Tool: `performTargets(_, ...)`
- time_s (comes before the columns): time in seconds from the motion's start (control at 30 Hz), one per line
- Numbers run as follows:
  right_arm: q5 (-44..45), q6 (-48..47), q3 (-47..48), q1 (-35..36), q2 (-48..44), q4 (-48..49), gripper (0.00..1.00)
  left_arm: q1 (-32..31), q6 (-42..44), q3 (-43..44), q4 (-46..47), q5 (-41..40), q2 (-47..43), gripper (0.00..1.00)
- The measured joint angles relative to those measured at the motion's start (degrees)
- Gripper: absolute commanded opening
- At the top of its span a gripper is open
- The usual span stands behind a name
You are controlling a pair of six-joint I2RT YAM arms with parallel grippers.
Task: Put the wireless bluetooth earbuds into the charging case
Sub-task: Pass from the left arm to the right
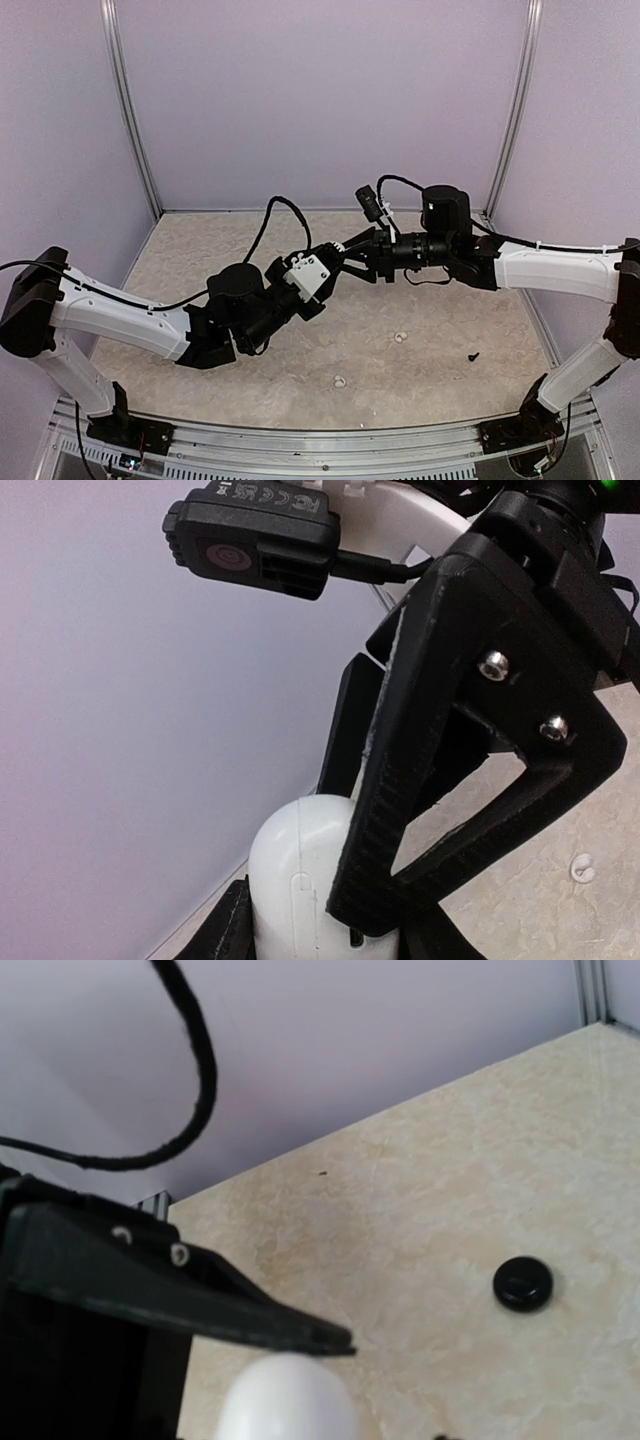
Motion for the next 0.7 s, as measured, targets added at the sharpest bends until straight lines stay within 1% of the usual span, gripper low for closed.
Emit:
performTargets(0.17,-0.09,0.11,0.55,0.39,0.46,0.04,0.36,0.0,0.46,0.0,0.2,-0.39,0.02,0.41)
performTargets(0.23,-0.28,0.09,0.66,0.48,0.46,0.04,0.32,0.0,0.66,0.0,0.26,-0.48,0.02,0.44)
performTargets(0.3,-0.39,-0.02,0.76,0.5,0.46,0.02,0.27,0.0,0.94,0.0,0.26,-0.63,0.04,0.51)
performTargets(0.37,-0.42,-0.31,0.87,0.5,0.46,-0.09,0.25,-0.02,1.11,0.0,0.35,-0.98,0.07,0.62)
performTargets(0.43,0.17,-0.81,1.03,0.68,0.46,-0.26,0.23,-0.17,1.42,0.07,0.42,-1.18,0.13,0.72)
performTargets(0.47,0.5,-1.16,1.09,0.76,0.46,-0.39,0.23,-0.28,1.18,0.13,0.48,-1.29,0.15,0.75)
performTargets(0.57,1.95,-2.47,1.55,0.79,0.35,-1.2,0.22,-0.66,0.57,0.15,0.61,-1.44,0.13,0.8)
performTargets(0.7,5.33,-5.79,1.73,0.81,-1.09,-3.63,0.22,-1.2,-2.01,-0.13,0.07,-1.46,-0.63,0.81)
